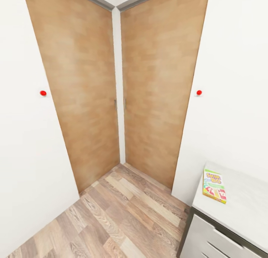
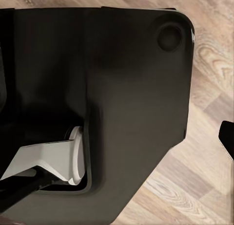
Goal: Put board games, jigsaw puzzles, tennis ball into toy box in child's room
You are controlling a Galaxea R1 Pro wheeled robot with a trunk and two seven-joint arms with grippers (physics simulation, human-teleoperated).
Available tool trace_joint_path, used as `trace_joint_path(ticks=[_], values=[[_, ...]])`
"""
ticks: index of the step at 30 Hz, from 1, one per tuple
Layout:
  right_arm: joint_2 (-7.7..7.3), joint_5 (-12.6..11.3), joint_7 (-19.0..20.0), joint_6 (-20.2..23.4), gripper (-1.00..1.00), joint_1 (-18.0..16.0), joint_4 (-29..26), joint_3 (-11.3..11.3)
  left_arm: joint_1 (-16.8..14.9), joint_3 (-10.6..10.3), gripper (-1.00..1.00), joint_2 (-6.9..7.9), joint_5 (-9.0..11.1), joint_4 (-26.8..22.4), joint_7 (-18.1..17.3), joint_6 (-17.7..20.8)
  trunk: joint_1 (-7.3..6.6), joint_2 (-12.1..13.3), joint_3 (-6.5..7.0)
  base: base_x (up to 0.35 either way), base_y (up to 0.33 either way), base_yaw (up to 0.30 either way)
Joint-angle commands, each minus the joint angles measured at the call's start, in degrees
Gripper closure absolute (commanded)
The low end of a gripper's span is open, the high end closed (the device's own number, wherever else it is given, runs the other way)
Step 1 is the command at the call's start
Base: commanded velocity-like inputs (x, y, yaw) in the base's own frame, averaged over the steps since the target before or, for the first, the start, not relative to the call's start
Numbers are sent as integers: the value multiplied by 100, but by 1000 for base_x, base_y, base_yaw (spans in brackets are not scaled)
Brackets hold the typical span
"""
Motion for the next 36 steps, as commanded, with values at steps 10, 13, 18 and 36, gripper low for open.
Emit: trace_joint_path(ticks=[10,13,18,36], values=[[8,1,-7,16,-100,3,0,-4,1,1,-100,-1,-2,-1,0,-8,2,-2,-9,0,0,288],[9,5,-7,15,-100,3,0,-4,1,2,-100,-1,-4,-2,-1,-8,2,-2,-18,0,0,283],[10,8,-7,16,-100,3,2,-4,1,-3,-100,-1,-5,-4,0,-8,2,-2,-38,0,0,275],[2,-18,-7,-31,-100,3,0,-6,1,-31,-100,-1,-6,-1,-1,-8,2,-2,-76,0,0,136]])
